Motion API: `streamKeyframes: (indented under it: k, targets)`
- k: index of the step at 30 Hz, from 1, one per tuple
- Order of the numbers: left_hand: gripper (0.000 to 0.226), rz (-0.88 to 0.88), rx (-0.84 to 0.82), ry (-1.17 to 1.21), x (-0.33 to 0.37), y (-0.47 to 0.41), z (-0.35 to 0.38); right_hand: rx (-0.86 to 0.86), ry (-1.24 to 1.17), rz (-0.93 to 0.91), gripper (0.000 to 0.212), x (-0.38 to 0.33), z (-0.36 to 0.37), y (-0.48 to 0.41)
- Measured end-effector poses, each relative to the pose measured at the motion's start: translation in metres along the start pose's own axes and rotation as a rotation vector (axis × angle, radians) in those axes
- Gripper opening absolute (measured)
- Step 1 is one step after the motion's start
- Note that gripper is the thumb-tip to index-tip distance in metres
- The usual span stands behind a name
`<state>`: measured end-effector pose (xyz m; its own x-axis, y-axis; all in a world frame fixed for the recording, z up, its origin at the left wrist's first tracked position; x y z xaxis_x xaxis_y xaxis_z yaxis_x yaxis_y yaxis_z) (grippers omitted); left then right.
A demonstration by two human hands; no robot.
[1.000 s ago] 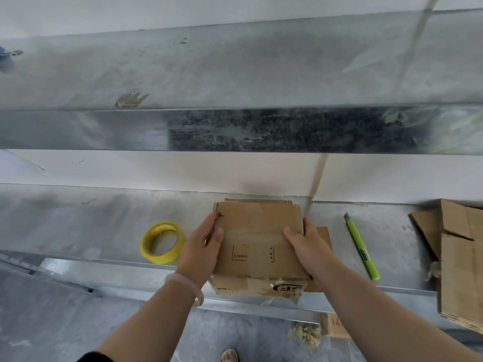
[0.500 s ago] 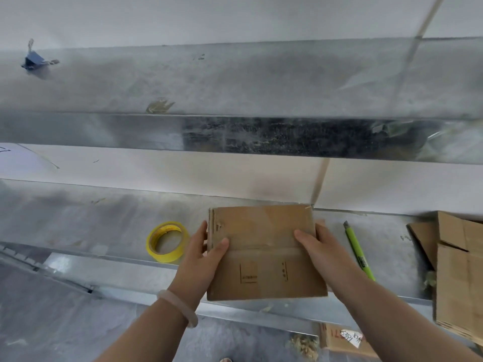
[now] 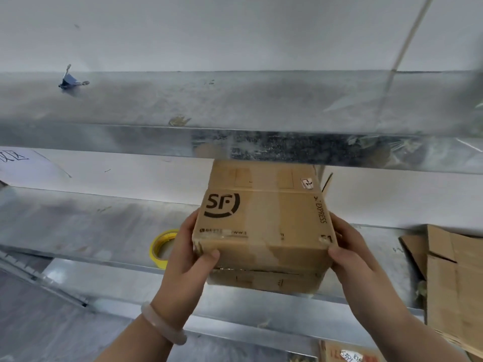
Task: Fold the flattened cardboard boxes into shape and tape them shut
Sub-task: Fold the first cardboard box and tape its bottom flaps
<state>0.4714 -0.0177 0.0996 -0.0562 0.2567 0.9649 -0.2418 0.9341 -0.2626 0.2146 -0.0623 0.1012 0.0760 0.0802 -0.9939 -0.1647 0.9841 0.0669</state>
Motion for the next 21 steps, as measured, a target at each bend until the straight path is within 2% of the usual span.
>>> streamKeyframes:
  k: [1,4,5,7,8,10,14,15,17,19,21]
  targets:
    - [0.063,-0.014,-0.023,0.020,-0.006,0.000,0.001,-0.025,0.029,-0.015,0.056,0.002,-0.001,-0.001]
    - [0.069,-0.208,-0.009,0.085,-0.037,0.000,-0.004,-0.110,0.115,0.028,0.072,0.017,-0.002,-0.008]
    - [0.078,-0.231,-0.012,0.029,-0.045,-0.001,-0.005,-0.132,0.174,0.047,0.071,0.025,-0.001,-0.010]
    - [0.081,-0.195,-0.016,-0.249,-0.056,-0.005,-0.007,-0.142,0.233,0.059,0.071,0.042,-0.004,-0.015]
    - [0.078,-0.158,-0.011,-0.335,-0.057,-0.005,-0.005,-0.131,0.215,0.055,0.075,0.047,-0.006,-0.017]
    - [0.072,-0.128,-0.017,-0.344,-0.066,-0.004,-0.004,-0.096,0.128,0.071,0.080,0.055,-0.011,-0.020]
    - [0.054,-0.040,-0.100,-0.289,-0.072,0.004,0.000,0.065,-0.122,0.140,0.046,0.066,-0.028,-0.022]
    - [0.050,-0.042,-0.130,-0.258,-0.075,0.006,0.001,0.094,-0.156,0.180,0.045,0.069,-0.031,-0.020]
    - [0.050,-0.096,-0.128,-0.199,-0.084,0.008,-0.001,0.116,-0.157,0.252,0.063,0.077,-0.036,-0.016]
    - [0.049,-0.203,-0.033,-0.192,-0.096,0.010,-0.014,0.129,-0.070,0.344,0.075,0.084,-0.039,-0.013]
    - [0.033,-0.325,0.005,-0.170,-0.106,0.005,-0.018,0.146,0.076,0.423,0.063,0.088,-0.042,-0.011]
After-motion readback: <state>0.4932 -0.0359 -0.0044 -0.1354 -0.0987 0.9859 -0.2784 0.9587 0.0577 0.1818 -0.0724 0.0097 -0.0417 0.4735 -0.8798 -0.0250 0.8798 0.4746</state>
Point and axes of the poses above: each hand's wrist, its own y-axis away from the middle knuckle, its own z-axis out of the palm, x = y × z, the point moved 8 cm from there along -y, towards the middle knuckle, and after that the axes turned 4 degrees about z, right-handed, at the moved point
